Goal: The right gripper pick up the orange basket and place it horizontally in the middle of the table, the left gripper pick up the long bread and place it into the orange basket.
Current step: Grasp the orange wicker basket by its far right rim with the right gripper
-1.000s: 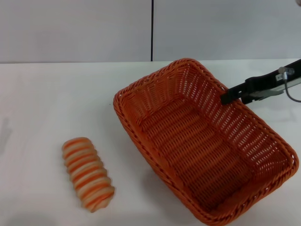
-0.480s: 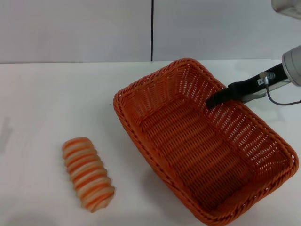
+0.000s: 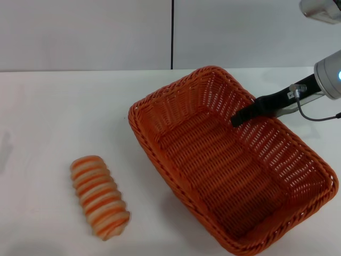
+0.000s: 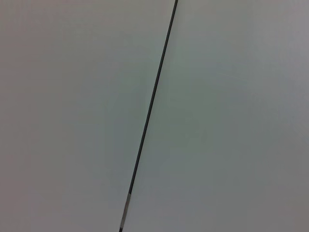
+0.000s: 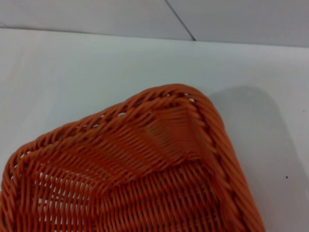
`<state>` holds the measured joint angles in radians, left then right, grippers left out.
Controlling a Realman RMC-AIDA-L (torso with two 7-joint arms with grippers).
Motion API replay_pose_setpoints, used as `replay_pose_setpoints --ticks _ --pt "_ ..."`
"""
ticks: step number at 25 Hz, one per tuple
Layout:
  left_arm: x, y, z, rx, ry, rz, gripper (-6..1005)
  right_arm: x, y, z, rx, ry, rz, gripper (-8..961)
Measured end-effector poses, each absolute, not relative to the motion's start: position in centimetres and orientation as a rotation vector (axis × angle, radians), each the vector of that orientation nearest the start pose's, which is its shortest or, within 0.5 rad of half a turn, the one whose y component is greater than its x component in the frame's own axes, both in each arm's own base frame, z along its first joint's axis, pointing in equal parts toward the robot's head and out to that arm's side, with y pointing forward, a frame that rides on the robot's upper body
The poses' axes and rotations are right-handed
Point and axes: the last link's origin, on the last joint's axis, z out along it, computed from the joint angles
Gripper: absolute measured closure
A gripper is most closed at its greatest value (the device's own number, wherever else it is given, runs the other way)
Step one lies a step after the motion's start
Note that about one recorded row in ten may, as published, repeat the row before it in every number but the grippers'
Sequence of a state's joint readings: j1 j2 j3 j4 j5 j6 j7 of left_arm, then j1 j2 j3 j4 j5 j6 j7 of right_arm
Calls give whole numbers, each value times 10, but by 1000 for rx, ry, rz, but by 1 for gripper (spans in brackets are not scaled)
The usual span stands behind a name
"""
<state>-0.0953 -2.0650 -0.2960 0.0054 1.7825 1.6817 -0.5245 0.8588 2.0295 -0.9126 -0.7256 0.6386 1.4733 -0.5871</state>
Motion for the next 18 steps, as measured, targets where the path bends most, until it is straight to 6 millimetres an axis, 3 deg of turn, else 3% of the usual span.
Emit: replay_pose_setpoints --ticks 7,12,18 --pt "-389 181 39 -1382 -633 -931 156 203 396 -11 -2522 1553 -171 240" --pt "-390 179 38 -1378 -641 -927 156 198 395 -13 -2572 1486 -195 472" --pt "-390 178 38 -1378 -643 -923 156 178 404 -1 -2699 1225 -182 718"
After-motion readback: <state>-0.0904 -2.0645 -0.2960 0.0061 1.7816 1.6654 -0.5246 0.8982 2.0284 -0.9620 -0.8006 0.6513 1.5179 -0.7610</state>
